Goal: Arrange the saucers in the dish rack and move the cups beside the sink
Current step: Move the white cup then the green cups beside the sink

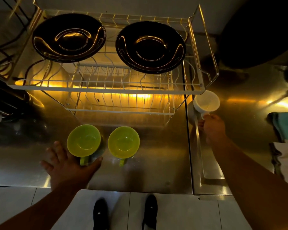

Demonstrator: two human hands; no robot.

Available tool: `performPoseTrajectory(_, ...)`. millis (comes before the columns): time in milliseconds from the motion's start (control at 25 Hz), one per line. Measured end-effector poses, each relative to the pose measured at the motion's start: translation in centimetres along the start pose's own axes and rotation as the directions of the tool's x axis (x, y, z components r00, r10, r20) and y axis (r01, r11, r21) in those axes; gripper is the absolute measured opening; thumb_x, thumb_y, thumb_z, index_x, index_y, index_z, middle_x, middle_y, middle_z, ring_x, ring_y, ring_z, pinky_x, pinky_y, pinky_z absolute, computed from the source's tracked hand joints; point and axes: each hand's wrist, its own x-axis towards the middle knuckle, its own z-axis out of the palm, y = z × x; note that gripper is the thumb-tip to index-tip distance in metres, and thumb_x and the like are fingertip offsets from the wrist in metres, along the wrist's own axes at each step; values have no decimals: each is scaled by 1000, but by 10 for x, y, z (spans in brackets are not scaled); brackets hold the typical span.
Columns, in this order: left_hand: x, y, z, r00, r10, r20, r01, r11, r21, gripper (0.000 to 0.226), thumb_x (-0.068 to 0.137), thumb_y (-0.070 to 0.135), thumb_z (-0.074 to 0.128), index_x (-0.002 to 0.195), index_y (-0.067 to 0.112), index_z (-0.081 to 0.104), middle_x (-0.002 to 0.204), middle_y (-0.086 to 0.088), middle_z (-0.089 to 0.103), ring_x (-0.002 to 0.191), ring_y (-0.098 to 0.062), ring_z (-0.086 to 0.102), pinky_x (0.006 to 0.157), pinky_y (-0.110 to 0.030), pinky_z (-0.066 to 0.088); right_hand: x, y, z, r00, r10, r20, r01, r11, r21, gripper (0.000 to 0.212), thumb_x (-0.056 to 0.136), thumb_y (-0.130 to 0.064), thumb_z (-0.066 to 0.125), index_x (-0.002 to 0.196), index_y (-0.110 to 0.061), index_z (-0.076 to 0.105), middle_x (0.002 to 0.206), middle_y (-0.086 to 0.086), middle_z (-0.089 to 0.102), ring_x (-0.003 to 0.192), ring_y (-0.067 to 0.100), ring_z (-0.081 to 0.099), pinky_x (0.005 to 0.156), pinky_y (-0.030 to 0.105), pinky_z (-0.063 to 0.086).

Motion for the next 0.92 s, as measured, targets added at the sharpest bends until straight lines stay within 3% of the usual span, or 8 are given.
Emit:
performPoseTrajectory(240, 2, -1, 0, 1000, -6, 16, 6, 1000, 14, 137, 63, 102, 33, 162, 14, -1, 171, -24, -1, 156, -47, -3, 120, -72, 3, 6, 4, -7, 998, 57, -10, -58, 997, -54, 19, 93, -34, 64, 102, -18, 64, 96, 8, 69, 80, 19, 64, 59, 30, 46)
performPoseTrajectory(400, 3, -3, 5, 1000, -1, -1, 1, 1000, 24, 136, 64, 103, 32, 162, 16, -2, 171, -23, -1, 156, -46, -4, 120, -72, 3, 12, 5, -14, 999, -29, -25, 26, 993, -114, 22, 97, -33, 60, 112, -18, 64, 105, 10, 67, 82, 18, 63, 62, 30, 49)
performPoseTrajectory(560, 5, -6, 10, 1000, -7, -23, 8, 1000, 29, 135, 65, 104, 34, 162, 17, -2, 171, -22, 1, 156, -45, -4, 120, -72, 3, 15, 0, -17, 998, -57, -21, 54, 987, -150, 32, 97, -34, 60, 120, -12, 64, 109, 16, 69, 91, 28, 66, 78, 40, 55)
performPoseTrajectory(680, 8, -8, 12, 999, -6, -32, 6, 1000, 13, 136, 64, 104, 36, 162, 17, -2, 171, -21, 2, 156, -45, -3, 119, -72, 4, 7, -5, -19, 998, -42, -52, 30, 979, -202, 35, 97, -35, 59, 123, -12, 62, 107, 13, 67, 93, 28, 64, 73, 36, 52)
performPoseTrajectory(800, 7, -8, 11, 1000, -1, -23, 2, 1000, 20, 136, 65, 103, 37, 162, 16, -1, 170, -23, 4, 156, -46, 0, 118, -74, 6, -39, 7, -15, 959, -226, -169, 164, 934, -317, 29, 97, -35, 57, 115, -13, 60, 95, 4, 62, 87, 22, 62, 65, 32, 44)
performPoseTrajectory(840, 6, -7, 10, 1000, -3, -19, 4, 1000, 22, 136, 65, 104, 36, 162, 16, 0, 170, -22, 4, 156, -46, 0, 119, -74, 6, -67, 18, -8, 951, -296, -88, 251, 907, -339, 23, 97, -36, 57, 107, -16, 62, 88, 0, 62, 81, 19, 63, 64, 32, 43)
performPoseTrajectory(920, 6, -6, 7, 1000, -11, 2, 11, 1000, 20, 138, 63, 105, 33, 162, 15, 0, 171, -21, 1, 156, -45, -3, 120, -72, 4, -135, 44, 14, 934, -293, 203, 349, 869, -351, 15, 94, -43, 57, 93, -28, 62, 78, -6, 64, 71, 11, 63, 60, 27, 45)
